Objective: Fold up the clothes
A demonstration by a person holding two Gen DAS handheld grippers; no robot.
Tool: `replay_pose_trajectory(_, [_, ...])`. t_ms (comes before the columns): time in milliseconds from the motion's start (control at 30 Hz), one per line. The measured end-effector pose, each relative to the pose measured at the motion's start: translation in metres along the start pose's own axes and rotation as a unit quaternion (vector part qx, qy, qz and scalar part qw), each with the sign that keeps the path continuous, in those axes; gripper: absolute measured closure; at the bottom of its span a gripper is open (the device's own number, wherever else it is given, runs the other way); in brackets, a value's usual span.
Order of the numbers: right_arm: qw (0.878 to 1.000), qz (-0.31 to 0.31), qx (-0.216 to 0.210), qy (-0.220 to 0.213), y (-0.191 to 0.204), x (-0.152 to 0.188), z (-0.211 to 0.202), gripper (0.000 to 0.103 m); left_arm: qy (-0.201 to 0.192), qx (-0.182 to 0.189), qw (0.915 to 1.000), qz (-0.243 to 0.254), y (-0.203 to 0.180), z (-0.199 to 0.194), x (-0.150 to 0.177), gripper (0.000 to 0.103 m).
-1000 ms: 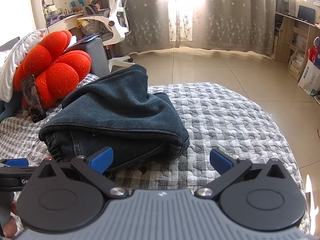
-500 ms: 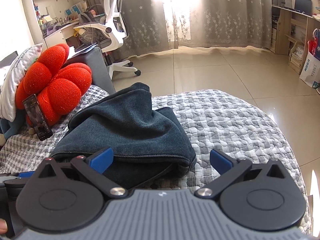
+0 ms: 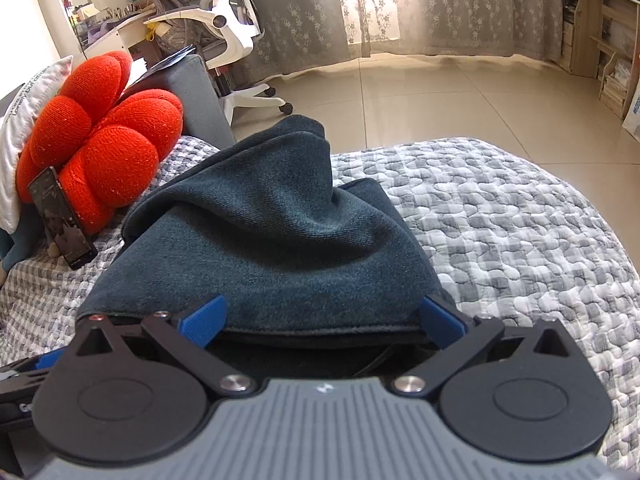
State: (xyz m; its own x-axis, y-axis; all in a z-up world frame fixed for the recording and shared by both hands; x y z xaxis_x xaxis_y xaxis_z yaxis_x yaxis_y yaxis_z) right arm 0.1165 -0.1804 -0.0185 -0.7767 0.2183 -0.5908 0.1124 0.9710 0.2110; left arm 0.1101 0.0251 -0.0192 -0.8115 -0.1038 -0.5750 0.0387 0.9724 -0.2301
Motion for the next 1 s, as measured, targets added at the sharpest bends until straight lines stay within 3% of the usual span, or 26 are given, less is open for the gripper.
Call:
replay_pose_trajectory(233, [0.998,-0.046,0.027,-0.034,0.007,0.011,0.020,0.000,0.000,0.053,0.9983,-0.023,0.012,0.016,0.006,0.000])
replay_pose_trajectory(467, [0.993,-0.070,0.011,-0.091,0.000,0.026,0.022,0.000,-0.002,0.073,0.9968,-0.034,0.018,0.023,0.013,0.000])
replay_pose_trajectory(600, [0.987,-0.105,0.024,-0.122,0.006,0.032,0.010,0.000,0.004,0.084,0.9953,-0.046,0.025,0.019,0.015,0.000])
replay_pose_trajectory(767, [0.976,-0.155,-0.006,-0.150,0.017,0.036,-0.014,0.000,-0.030,0.074,0.9967,-0.016,0.025,0.000,0.021,0.000])
replay_pose_trajectory(900, [0.964,-0.205,-0.037,-0.165,0.037,0.046,-0.022,0.000,-0.047,0.056,0.9973,-0.001,0.027,-0.014,0.024,0.014])
replay_pose_trajectory(1000, [0.957,-0.229,-0.051,-0.172,0.050,0.052,-0.023,0.006,-0.048,0.052,0.9974,-0.011,0.037,-0.018,0.024,0.017])
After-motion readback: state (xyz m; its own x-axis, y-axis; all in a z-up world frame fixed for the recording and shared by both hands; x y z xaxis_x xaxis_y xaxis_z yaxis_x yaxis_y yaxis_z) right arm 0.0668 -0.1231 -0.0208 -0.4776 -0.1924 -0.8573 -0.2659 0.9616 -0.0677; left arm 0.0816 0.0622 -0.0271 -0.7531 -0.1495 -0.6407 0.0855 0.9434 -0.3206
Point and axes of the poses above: each gripper's, at about its wrist camera, not at the fingertips, and z roughly the way its jaws point, y to its left, x to its underside, the point moved 1 cm from there along z, roughly the way its jaws point, and after that the axes turned 6 degrees about y, right-handed, at the moved point
